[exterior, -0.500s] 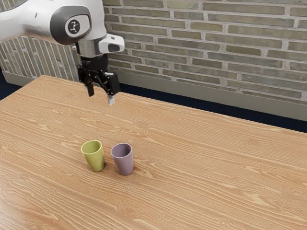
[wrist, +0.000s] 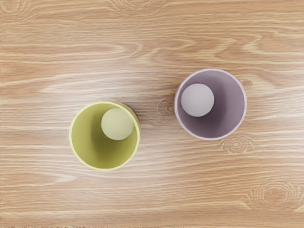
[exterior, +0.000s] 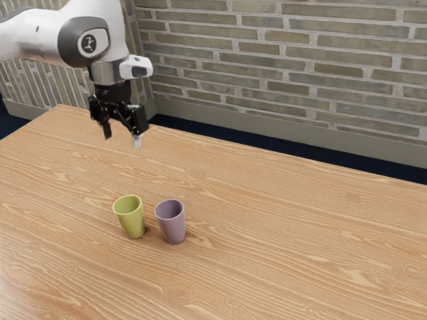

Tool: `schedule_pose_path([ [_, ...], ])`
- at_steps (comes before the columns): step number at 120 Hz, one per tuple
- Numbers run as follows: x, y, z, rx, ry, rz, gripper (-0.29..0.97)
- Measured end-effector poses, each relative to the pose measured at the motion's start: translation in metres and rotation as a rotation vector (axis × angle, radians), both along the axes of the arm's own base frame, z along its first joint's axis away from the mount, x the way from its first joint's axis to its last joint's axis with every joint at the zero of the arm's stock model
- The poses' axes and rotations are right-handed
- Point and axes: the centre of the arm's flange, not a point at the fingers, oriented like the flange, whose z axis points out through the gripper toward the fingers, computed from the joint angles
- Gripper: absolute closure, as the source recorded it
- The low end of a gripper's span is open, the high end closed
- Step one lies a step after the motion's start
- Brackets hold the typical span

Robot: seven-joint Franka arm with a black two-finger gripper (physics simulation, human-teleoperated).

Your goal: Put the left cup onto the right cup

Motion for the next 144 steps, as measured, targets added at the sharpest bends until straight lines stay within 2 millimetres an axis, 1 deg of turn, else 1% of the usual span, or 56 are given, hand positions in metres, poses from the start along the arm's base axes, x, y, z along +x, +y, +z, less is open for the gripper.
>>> schedule_pose_path([
  [18,-0.001,0.017,-0.013,-0.003,0.009,0.031,0.00],
  [34,-0.002,0.027,-0.022,-0.005,0.008,0.051,0.00],
  [49,-0.002,0.032,-0.027,-0.009,0.005,0.061,0.00],
  [64,-0.003,0.032,-0.036,-0.014,0.011,0.063,0.00],
  [92,-0.004,0.018,-0.049,-0.020,0.009,0.043,0.00],
  [144,-0.007,-0.027,-0.068,-0.038,0.013,-0.031,0.00],
])
